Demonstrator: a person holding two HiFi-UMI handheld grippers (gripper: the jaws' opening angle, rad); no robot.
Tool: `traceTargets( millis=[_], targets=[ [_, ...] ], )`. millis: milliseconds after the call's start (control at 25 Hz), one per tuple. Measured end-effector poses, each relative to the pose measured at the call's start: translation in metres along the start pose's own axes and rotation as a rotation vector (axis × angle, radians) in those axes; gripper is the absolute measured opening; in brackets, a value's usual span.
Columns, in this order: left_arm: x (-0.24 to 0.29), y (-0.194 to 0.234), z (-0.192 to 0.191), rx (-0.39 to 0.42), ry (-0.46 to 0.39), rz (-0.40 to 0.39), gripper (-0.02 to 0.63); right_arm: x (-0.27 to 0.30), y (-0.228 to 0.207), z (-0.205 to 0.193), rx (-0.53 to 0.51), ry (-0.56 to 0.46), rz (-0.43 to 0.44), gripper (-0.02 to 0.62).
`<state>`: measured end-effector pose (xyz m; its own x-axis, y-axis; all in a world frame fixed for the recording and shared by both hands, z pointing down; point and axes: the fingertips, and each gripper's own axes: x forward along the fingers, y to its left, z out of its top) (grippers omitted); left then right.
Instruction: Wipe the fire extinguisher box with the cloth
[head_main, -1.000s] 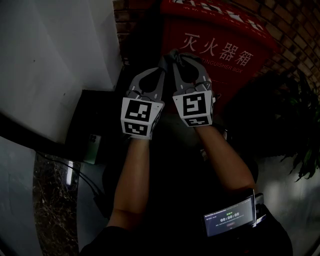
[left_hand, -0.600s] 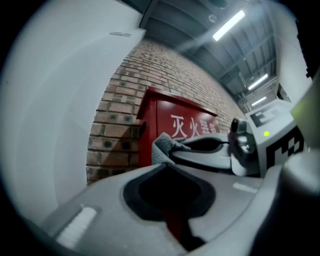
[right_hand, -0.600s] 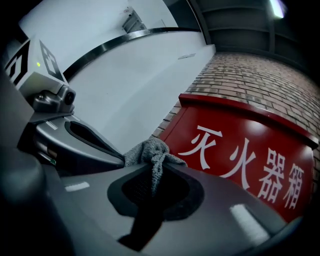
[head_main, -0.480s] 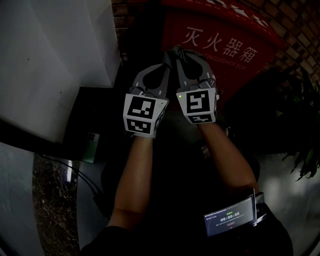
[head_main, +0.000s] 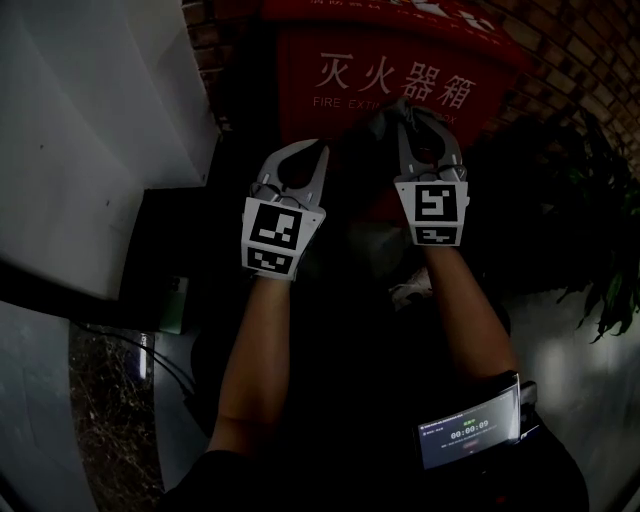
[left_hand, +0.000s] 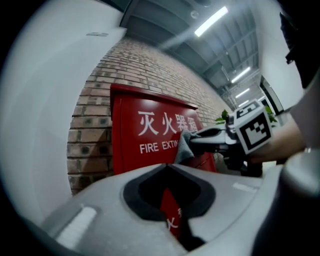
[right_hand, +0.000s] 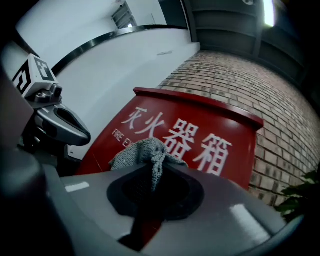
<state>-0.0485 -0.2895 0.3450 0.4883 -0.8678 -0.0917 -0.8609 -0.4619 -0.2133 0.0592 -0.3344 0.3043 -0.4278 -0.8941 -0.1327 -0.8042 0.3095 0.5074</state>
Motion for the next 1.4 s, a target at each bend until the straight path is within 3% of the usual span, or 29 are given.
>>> traceTargets(
  millis=[160,400,720,960,1200,1400],
  targets=[
    [0.004,-0.022,0.005,-0.061,-0.01,-0.059,0.003,-0.019,-0.05,-0.024,0.034,0.04,-0.092,0.034],
    [0.007,-0.034,-0.008,-0.08,0.015,-0.095,0.003,-0.04,-0.101,-0.051,0.033,0.091,-0.179,0.034],
    [0.006,-0.026,-0.009,-0.097,0.016,-0.079,0.003,-0.057,-0.125,-0.054,0.06,0.089,-0.183,0.035],
    [0.004,-0.015,-0.014,-0.099,0.028,-0.043,0.003,-0.043,-0.055,-0.032,0.17,0.028,-0.068,0.035],
    [-0.006,0.013,-0.018,-0.107,0.033,0.029,0.003,-0.015,0.047,-0.004,0.116,-0.021,0.082,0.035],
    [-0.014,0.041,-0.024,-0.142,0.039,0.089,0.003,0.014,0.106,0.014,0.05,-0.034,0.168,0.035]
  ],
)
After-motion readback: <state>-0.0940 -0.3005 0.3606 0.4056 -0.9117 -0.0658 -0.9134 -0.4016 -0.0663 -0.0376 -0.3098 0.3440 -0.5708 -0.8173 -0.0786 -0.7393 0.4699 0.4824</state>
